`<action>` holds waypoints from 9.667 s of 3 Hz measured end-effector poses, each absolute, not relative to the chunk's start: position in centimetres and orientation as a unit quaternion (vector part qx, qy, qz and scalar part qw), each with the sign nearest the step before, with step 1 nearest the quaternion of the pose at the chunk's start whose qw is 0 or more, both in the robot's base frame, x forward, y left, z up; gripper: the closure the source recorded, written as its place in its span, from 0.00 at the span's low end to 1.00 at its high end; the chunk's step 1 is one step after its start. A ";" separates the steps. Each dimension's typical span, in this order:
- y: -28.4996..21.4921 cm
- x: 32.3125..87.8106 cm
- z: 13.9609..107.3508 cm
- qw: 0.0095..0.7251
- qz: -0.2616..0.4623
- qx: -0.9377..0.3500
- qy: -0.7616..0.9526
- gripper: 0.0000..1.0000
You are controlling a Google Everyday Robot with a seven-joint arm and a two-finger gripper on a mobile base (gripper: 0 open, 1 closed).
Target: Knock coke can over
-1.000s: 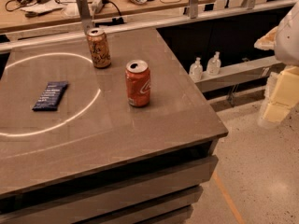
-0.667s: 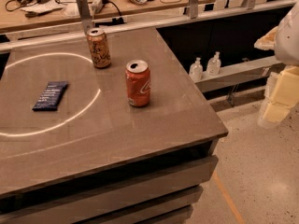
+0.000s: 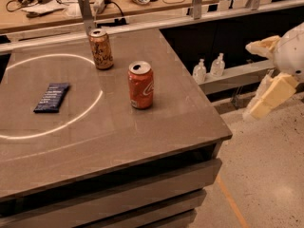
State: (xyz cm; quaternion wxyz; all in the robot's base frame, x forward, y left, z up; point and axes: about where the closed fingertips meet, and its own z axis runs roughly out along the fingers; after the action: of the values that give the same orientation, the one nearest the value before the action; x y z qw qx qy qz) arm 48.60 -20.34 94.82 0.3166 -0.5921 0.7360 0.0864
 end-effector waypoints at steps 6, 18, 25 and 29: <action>-7.3 56.2 92.6 0.541 0.324 -0.507 0.587 0.00; 3.3 58.3 96.7 0.638 0.206 -0.640 0.374 1.00; 1.2 59.5 96.1 0.605 -0.342 -0.719 -0.021 1.00; 0.9 59.9 95.5 0.501 -0.450 -0.721 -0.161 1.00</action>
Offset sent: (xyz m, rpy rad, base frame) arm 0.0991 0.0607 -0.0026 0.8069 -0.2543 0.1337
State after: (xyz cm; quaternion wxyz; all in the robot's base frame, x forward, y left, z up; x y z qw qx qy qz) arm 59.94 0.92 95.48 0.5013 -0.7211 -0.1606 -0.4505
